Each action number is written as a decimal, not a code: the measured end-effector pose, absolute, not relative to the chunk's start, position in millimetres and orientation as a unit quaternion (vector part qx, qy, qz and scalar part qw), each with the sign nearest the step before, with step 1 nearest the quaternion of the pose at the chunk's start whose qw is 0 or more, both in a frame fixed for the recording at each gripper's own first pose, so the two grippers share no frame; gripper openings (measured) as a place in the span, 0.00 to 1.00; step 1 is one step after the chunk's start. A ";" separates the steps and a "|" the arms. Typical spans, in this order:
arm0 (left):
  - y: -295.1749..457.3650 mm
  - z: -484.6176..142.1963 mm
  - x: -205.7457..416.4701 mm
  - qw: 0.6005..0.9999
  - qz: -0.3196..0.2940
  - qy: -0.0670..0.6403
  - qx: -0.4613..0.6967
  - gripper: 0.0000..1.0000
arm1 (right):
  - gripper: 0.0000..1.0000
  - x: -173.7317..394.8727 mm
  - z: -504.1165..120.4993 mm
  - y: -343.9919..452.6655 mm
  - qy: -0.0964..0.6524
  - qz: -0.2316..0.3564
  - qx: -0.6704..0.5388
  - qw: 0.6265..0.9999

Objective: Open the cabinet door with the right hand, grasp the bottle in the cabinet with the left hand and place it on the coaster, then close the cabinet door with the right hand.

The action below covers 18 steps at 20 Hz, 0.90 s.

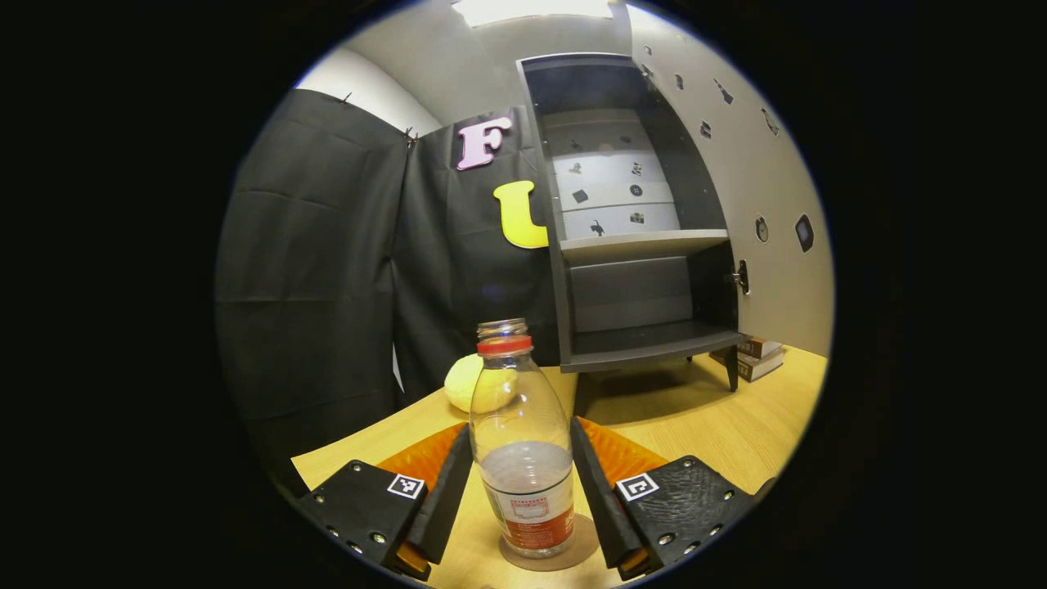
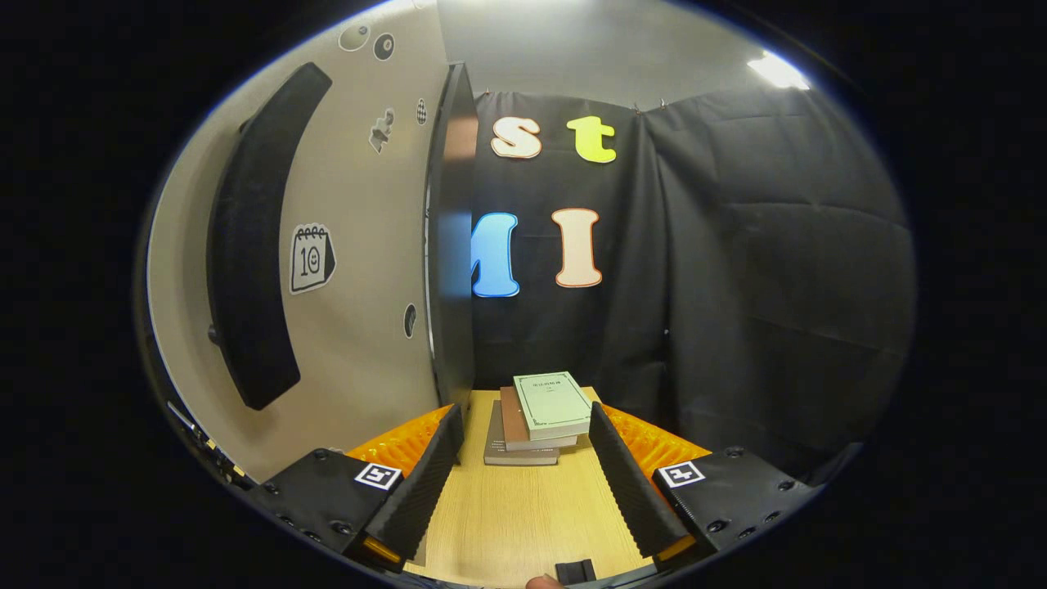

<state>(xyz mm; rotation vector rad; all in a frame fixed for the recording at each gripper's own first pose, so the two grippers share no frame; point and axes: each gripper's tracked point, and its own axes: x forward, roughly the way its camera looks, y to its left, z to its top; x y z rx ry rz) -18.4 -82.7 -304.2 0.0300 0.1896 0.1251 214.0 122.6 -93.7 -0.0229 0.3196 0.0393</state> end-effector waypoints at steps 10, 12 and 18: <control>-79.3 -187.3 -8.1 0.998 0.056 0.038 0.011 0.67 | 0.98 209.6 -65.0 124.5 0.136 0.045 0.026 0.989; -75.3 -158.7 -9.6 0.997 0.058 0.039 0.013 0.67 | 0.98 207.9 -52.2 130.1 0.127 0.062 0.042 0.989; -58.8 -83.3 -10.8 0.998 0.057 0.009 0.001 0.65 | 0.98 207.9 -21.7 139.0 0.098 0.080 0.049 0.991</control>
